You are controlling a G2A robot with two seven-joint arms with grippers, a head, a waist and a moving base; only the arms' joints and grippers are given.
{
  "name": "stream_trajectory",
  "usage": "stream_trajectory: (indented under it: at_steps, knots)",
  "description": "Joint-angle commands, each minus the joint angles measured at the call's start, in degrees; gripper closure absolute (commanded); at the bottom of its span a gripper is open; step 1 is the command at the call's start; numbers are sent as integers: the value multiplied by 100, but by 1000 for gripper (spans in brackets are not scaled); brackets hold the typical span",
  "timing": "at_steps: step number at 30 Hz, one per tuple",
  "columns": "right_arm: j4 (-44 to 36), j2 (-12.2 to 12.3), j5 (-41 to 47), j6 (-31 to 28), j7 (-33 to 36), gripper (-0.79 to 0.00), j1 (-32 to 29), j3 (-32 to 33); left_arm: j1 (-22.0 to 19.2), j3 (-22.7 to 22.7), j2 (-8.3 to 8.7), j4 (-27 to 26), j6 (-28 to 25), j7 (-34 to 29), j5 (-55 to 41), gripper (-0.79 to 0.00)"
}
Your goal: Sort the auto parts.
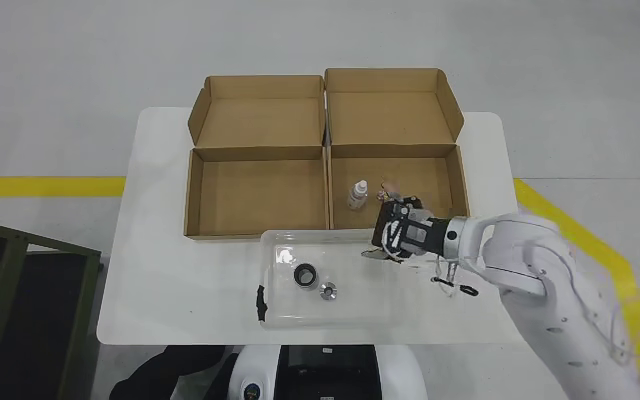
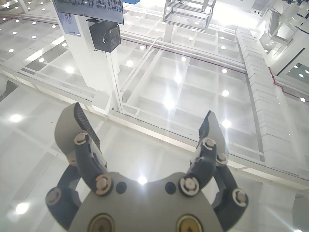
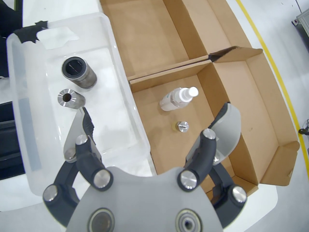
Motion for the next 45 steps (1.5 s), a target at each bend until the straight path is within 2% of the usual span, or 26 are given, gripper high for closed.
stream_trajectory:
  at_steps: [1,7,17,34,42,45]
  knots:
    - [-141,9,-41,-38,-8,-785,-128,-71,0,0,0,0,0,0,0,-785]
    - [-222,15,-319,-121,-101,-785,-367,-378,0,0,0,0,0,0,0,-785]
    - [22,-20,-903,-207,-304,-785,-379,-913,0,0,0,0,0,0,0,-785]
    - [838,-147,-1514,-191,-604,-785,-113,-1696,0,0,0,0,0,0,0,-785]
    - [1070,-223,-1637,-145,-679,-659,39,-1985,0,0,0,0,0,0,0,-785]
    - [1099,-248,-1659,-154,-684,-579,84,-2082,0,0,0,0,0,0,0,-785]
